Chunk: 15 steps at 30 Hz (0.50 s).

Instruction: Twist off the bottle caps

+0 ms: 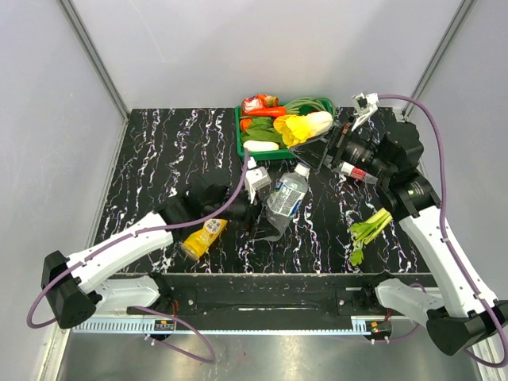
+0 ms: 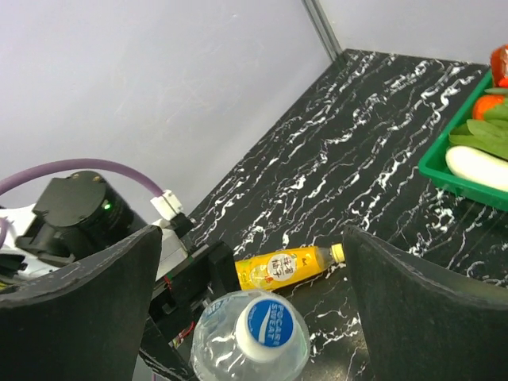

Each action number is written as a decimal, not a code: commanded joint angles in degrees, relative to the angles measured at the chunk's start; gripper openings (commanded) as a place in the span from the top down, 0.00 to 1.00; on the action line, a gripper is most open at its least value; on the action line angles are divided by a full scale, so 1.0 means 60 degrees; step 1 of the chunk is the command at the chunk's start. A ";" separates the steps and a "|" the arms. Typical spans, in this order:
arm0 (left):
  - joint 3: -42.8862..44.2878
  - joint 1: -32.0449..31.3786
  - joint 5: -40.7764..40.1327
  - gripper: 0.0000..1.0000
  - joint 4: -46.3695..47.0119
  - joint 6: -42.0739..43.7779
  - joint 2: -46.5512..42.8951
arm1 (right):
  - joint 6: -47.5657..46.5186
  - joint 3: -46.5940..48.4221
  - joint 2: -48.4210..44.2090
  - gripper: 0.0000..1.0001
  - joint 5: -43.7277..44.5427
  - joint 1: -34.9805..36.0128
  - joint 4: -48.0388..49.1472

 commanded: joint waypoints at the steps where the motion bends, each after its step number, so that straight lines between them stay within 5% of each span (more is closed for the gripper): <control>1: 0.0698 -0.0094 -0.2308 0.66 -0.1192 0.0651 0.0073 | 0.0078 0.0474 0.0310 0.00 0.0474 0.0036 -0.0394; 15: 0.3011 -0.1411 -0.7700 0.62 -0.4018 0.0870 0.1654 | 0.0561 0.0972 0.1218 0.00 0.1587 0.0036 -0.1654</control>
